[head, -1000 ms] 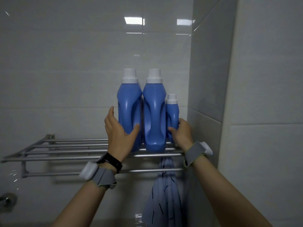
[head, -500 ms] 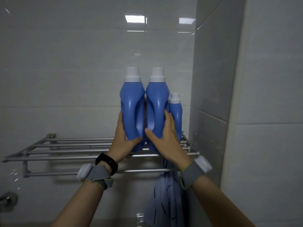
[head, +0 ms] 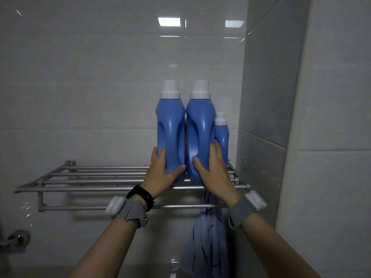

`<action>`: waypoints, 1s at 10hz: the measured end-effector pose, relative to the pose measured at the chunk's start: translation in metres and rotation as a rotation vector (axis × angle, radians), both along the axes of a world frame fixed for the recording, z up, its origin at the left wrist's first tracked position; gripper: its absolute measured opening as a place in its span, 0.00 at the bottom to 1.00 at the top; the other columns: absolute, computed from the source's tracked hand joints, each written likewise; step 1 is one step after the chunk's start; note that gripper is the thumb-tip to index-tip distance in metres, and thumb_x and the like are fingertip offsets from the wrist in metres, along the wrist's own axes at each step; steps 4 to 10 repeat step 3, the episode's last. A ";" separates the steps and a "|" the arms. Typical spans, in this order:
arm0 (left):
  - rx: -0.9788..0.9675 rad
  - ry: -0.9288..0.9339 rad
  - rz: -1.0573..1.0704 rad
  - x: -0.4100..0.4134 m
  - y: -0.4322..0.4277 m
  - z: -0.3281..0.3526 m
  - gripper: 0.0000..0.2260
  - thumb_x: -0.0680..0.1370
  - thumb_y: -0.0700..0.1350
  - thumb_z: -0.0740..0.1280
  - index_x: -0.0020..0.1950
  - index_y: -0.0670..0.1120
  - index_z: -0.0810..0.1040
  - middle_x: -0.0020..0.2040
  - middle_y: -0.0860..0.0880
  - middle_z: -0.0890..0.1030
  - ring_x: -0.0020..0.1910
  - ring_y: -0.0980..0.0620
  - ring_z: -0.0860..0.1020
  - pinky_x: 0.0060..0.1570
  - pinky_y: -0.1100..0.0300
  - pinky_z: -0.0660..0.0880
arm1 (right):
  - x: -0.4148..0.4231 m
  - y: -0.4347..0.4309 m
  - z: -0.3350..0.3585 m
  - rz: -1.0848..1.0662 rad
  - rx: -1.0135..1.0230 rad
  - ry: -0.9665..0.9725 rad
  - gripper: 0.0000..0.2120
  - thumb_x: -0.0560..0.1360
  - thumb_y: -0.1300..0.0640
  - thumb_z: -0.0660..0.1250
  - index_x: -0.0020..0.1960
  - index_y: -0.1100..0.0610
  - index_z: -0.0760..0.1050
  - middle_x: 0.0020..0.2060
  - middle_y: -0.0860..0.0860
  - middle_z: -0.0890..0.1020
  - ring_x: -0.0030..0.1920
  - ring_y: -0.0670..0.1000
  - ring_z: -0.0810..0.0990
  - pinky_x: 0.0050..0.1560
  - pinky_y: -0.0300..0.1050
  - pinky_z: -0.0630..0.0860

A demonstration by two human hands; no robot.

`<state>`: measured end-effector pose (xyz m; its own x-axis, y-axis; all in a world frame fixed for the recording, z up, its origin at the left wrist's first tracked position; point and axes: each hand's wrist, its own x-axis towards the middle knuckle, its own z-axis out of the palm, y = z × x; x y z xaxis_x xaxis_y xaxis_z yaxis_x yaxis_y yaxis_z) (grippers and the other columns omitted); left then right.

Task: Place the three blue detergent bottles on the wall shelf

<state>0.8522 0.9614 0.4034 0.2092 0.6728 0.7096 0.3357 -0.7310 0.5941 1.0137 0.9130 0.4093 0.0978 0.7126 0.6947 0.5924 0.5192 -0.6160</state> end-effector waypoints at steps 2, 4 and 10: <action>-0.127 -0.105 -0.135 -0.007 -0.006 0.004 0.37 0.71 0.42 0.74 0.72 0.49 0.54 0.71 0.46 0.64 0.68 0.50 0.68 0.67 0.57 0.71 | -0.001 -0.003 -0.002 -0.052 -0.007 0.004 0.22 0.78 0.49 0.62 0.70 0.54 0.62 0.72 0.57 0.62 0.71 0.57 0.65 0.71 0.56 0.65; -0.146 -0.160 -0.112 -0.009 -0.011 0.008 0.43 0.71 0.43 0.74 0.74 0.50 0.46 0.69 0.54 0.58 0.62 0.72 0.64 0.55 0.82 0.64 | 0.002 -0.007 -0.003 -0.058 -0.002 0.053 0.23 0.78 0.49 0.63 0.69 0.55 0.63 0.68 0.54 0.64 0.69 0.53 0.67 0.70 0.48 0.65; -0.146 -0.160 -0.112 -0.009 -0.011 0.008 0.43 0.71 0.43 0.74 0.74 0.50 0.46 0.69 0.54 0.58 0.62 0.72 0.64 0.55 0.82 0.64 | 0.002 -0.007 -0.003 -0.058 -0.002 0.053 0.23 0.78 0.49 0.63 0.69 0.55 0.63 0.68 0.54 0.64 0.69 0.53 0.67 0.70 0.48 0.65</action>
